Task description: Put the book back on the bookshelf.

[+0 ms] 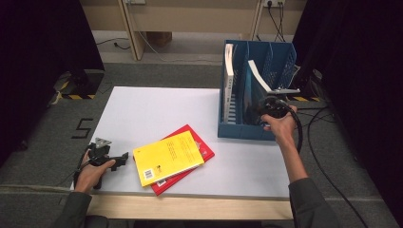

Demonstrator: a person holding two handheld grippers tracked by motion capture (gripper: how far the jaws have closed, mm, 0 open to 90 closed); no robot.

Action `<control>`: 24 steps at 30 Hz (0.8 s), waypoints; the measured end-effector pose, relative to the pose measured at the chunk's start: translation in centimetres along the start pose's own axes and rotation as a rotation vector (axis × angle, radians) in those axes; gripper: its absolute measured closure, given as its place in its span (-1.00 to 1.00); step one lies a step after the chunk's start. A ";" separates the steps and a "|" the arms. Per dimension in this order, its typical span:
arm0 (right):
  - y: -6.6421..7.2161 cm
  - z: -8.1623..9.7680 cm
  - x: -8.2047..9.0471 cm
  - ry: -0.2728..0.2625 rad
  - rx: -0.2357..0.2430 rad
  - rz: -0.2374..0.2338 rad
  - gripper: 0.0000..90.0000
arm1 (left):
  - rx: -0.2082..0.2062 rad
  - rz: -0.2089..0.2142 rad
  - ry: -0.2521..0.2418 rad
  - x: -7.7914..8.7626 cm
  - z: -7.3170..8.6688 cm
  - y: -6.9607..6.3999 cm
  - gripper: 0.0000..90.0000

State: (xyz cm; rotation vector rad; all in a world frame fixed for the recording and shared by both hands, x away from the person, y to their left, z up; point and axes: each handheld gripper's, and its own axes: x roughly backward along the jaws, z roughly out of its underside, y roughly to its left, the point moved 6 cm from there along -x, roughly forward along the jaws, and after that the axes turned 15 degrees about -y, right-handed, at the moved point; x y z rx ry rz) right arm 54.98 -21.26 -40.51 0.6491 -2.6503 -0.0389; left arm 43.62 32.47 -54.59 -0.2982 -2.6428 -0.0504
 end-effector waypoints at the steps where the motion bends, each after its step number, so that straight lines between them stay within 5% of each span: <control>1: 0.1 0.0 0.0 0.002 0.006 -0.005 0.57 | 0.003 -0.001 -0.002 0.0 0.0 0.0 -0.81; 14: 0.4 1.6 2.5 -0.014 0.011 -0.040 0.62 | 0.000 0.000 0.001 0.0 0.0 0.0 -0.81; 24: 0.8 1.5 1.6 -0.033 0.035 -0.020 0.63 | 0.000 -0.001 0.001 0.0 0.0 0.0 -0.81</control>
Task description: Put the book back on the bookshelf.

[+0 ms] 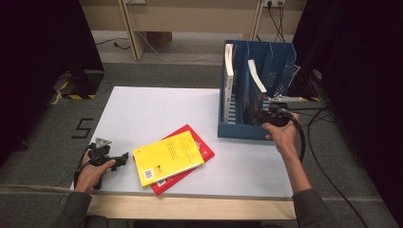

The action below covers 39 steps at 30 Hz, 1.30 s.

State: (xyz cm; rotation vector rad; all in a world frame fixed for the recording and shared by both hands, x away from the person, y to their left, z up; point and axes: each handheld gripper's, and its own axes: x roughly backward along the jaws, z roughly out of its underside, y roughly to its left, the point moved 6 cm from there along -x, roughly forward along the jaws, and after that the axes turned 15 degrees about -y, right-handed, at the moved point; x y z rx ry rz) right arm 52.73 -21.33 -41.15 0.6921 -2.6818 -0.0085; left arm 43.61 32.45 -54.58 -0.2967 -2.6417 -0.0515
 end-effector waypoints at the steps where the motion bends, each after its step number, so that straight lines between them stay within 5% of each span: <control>1: 0.1 -0.1 -0.3 -0.003 0.001 0.005 0.63 | 0.000 -0.001 -0.001 0.0 0.0 0.0 -0.81; 19: -1.5 -2.4 -5.8 -0.006 -0.027 0.110 0.64 | 0.001 0.001 0.000 0.0 0.0 0.0 -0.81; 31: -1.6 -2.4 -6.2 -0.009 -0.065 0.112 0.59 | 0.004 0.000 -0.004 0.0 0.0 0.0 -0.81; 39: -0.1 -0.6 -4.2 -0.003 -0.124 0.053 0.21 | 0.004 0.001 -0.004 0.0 0.0 0.0 -0.81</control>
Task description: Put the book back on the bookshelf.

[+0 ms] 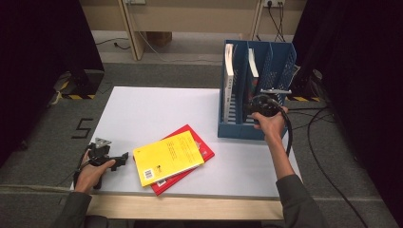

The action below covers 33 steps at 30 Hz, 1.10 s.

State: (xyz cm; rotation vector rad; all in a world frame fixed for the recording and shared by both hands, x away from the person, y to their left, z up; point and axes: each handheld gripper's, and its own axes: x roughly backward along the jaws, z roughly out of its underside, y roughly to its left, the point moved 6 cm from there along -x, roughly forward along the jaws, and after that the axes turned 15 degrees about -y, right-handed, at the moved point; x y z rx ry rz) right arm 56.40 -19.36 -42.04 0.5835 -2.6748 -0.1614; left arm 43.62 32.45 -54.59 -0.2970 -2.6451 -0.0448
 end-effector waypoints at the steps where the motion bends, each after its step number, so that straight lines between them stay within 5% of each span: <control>1: 0.4 0.3 0.4 -0.001 -0.005 -0.019 0.16 | 0.000 0.001 0.000 0.0 0.0 0.0 -0.81; 13: 5.3 2.6 3.3 0.006 0.013 -0.169 -0.12 | -0.003 0.006 -0.001 0.2 0.0 -0.1 -0.78; 19: 6.6 3.6 3.2 0.016 0.073 -0.164 -0.15 | -0.003 0.004 -0.002 0.1 0.1 -0.1 -0.79; 33: 7.9 5.7 2.1 0.065 0.072 -0.200 -0.19 | -0.005 0.003 0.000 0.1 0.1 -0.1 -0.79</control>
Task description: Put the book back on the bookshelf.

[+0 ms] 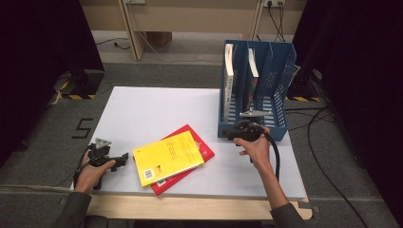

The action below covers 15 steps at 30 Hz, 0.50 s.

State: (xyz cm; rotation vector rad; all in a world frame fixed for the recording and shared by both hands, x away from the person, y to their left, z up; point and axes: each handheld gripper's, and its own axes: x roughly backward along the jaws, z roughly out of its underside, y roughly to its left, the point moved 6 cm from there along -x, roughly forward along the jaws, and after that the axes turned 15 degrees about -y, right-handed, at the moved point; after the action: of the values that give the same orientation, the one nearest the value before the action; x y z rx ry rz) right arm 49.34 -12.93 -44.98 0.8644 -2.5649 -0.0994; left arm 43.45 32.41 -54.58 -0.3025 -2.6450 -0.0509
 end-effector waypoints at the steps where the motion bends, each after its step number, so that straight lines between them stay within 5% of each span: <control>1: 0.2 0.1 -0.1 0.001 -0.002 -0.007 -0.19 | 0.000 0.000 0.000 0.0 0.0 0.0 -0.79; 15: 1.6 0.7 -0.8 0.024 0.009 -0.051 -0.25 | -0.004 0.025 0.016 0.3 -0.2 -0.2 -0.67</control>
State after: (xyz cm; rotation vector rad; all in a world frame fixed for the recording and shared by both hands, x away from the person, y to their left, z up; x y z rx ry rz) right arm 48.74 -11.23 -45.62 0.9284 -2.5234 -0.0926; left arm 43.23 32.29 -54.22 -0.3356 -2.6252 -0.0498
